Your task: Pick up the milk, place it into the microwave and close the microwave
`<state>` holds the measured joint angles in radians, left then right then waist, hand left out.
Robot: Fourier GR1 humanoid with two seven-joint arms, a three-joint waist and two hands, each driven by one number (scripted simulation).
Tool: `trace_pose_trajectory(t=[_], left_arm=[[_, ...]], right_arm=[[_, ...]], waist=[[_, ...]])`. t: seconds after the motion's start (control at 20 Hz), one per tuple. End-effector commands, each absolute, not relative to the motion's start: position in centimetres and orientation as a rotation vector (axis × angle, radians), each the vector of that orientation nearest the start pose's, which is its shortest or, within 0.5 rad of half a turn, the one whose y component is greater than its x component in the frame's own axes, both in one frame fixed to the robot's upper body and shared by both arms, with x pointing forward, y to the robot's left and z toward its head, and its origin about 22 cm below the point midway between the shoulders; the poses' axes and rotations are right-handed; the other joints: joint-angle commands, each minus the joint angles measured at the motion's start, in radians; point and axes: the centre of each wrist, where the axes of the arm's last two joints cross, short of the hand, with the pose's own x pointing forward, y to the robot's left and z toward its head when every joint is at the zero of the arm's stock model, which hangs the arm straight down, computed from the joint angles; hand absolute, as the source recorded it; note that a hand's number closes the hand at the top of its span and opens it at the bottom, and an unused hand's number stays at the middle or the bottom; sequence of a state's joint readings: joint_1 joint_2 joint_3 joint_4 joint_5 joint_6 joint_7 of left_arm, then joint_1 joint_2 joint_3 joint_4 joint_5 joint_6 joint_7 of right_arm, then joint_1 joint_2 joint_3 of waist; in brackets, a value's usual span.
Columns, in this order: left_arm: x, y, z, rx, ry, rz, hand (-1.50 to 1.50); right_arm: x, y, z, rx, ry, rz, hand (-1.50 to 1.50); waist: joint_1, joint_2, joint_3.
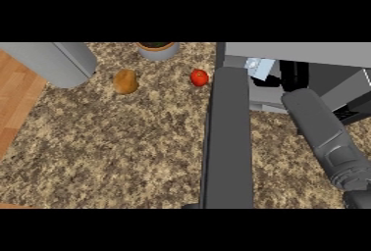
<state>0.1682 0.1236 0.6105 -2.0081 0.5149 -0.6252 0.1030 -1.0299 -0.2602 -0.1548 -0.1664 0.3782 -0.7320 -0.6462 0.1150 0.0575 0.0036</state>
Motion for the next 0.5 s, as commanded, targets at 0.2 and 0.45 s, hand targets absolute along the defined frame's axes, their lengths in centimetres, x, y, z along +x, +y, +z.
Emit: trace_pose_trajectory(t=[0.2,0.45], left_arm=[[15.4,38.1,9.7,-0.086,-1.935,-0.067,-1.5],[16.2,38.2,10.2,-0.055,-1.939,-0.093,-1.5]], right_arm=[[41.7,-29.5,1.3,-1.363,-1.54,0.339,-1.5],[42.9,-26.5,2.4,-1.236,-1.728,0.46,-1.5]], waist=[[0.016,0.019,-0.005],[0.02,0.015,0.004]])
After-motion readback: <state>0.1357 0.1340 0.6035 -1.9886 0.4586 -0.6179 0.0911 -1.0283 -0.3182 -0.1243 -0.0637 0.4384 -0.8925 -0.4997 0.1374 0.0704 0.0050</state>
